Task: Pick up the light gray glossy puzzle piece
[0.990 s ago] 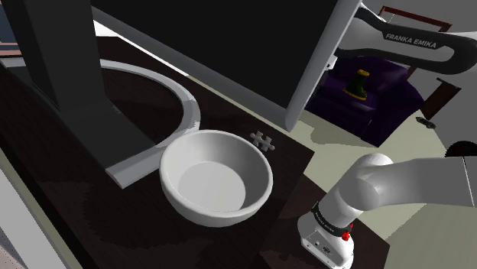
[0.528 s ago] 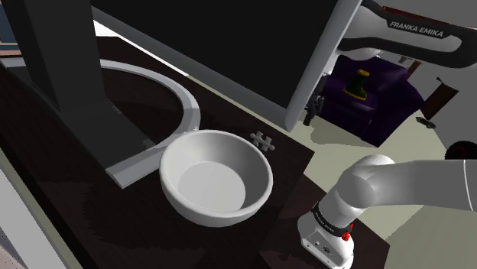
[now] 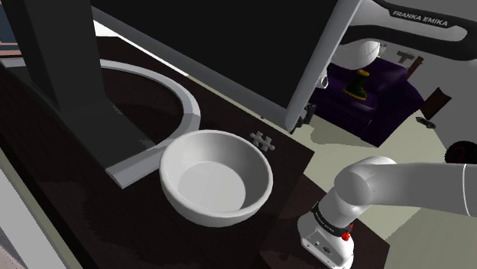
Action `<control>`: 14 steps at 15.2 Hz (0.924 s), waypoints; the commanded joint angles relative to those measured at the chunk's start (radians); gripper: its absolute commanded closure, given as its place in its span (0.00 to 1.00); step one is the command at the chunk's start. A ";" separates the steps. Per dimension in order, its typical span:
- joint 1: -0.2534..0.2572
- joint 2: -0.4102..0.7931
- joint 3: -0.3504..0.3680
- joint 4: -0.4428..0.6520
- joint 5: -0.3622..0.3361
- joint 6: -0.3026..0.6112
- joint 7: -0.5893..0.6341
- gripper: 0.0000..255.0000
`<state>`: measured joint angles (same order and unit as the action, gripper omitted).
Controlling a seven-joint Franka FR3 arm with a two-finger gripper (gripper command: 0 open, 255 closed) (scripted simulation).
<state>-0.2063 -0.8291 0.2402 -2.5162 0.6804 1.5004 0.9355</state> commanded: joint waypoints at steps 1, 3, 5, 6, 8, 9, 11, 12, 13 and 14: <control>-0.018 0.000 0.031 -0.005 0.084 0.031 0.124 0.00; -0.016 -0.001 0.038 -0.030 0.090 0.052 0.111 0.00; -0.015 -0.002 0.045 -0.055 0.096 0.073 0.098 0.00; -0.014 -0.002 0.049 -0.067 0.099 0.084 0.092 0.00; -0.013 0.000 0.057 -0.091 0.107 0.105 0.078 0.00; -0.013 0.000 0.059 -0.098 0.109 0.111 0.074 0.00; -0.013 0.000 0.059 -0.098 0.108 0.111 0.074 1.00; -0.013 0.000 0.059 -0.098 0.109 0.111 0.074 1.00; -0.013 0.000 0.059 -0.097 0.108 0.110 0.075 1.00; -0.013 0.000 0.059 -0.097 0.108 0.110 0.075 1.00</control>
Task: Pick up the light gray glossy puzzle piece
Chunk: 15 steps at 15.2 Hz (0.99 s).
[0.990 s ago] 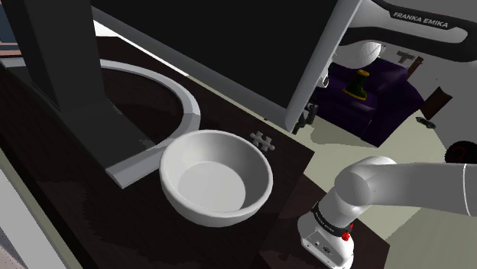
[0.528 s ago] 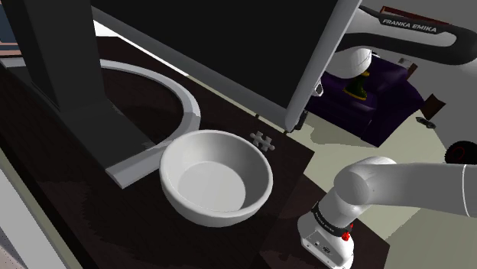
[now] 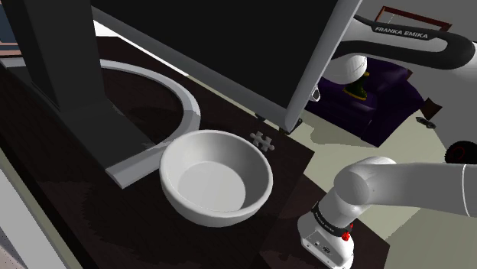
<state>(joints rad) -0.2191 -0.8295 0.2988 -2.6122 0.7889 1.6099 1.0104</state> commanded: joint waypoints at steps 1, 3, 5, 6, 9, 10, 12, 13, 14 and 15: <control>0.000 0.000 0.001 -0.001 0.000 0.001 0.000 1.00; 0.000 0.000 0.000 -0.001 0.000 0.001 0.000 1.00; 0.000 0.000 0.000 -0.001 0.000 0.000 0.000 1.00; 0.000 0.001 0.001 -0.002 0.000 0.002 -0.001 1.00; -0.002 -0.001 -0.011 0.034 -0.010 -0.031 0.019 1.00; -0.003 -0.001 -0.015 0.046 -0.014 -0.041 0.026 1.00; -0.004 -0.001 -0.022 0.071 -0.020 -0.062 0.039 1.00; -0.004 0.000 -0.026 0.084 -0.023 -0.072 0.046 1.00; -0.005 0.001 -0.030 0.096 -0.026 -0.082 0.052 1.00; -0.005 0.002 -0.033 0.109 -0.029 -0.092 0.058 1.00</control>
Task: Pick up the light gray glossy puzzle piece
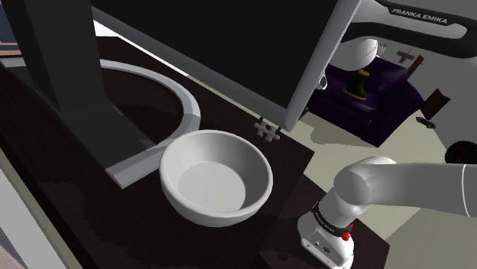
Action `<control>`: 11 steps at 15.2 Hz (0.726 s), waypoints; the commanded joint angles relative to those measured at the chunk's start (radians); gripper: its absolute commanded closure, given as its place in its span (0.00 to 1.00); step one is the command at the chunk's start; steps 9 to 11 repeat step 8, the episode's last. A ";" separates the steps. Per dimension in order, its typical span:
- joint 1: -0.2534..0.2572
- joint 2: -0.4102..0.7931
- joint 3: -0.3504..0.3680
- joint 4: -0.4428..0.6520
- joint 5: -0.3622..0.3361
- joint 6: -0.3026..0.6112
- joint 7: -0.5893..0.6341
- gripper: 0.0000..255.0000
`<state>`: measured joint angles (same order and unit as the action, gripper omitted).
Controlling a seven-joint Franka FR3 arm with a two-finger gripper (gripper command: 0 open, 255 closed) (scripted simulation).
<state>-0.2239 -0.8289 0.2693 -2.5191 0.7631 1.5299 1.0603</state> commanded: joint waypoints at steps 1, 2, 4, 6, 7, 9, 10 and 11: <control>-0.001 0.003 -0.007 0.029 -0.006 -0.022 0.015 1.00; -0.001 0.004 -0.010 0.042 -0.008 -0.032 0.021 1.00; -0.002 0.008 -0.017 0.069 -0.013 -0.052 0.034 1.00; -0.002 0.013 -0.023 0.096 -0.017 -0.071 0.047 1.00; -0.003 0.013 -0.024 0.098 -0.018 -0.072 0.048 1.00; -0.003 0.013 -0.024 0.099 -0.018 -0.072 0.048 1.00; -0.003 0.013 -0.024 0.099 -0.018 -0.072 0.048 1.00; -0.003 0.013 -0.024 0.099 -0.018 -0.072 0.048 1.00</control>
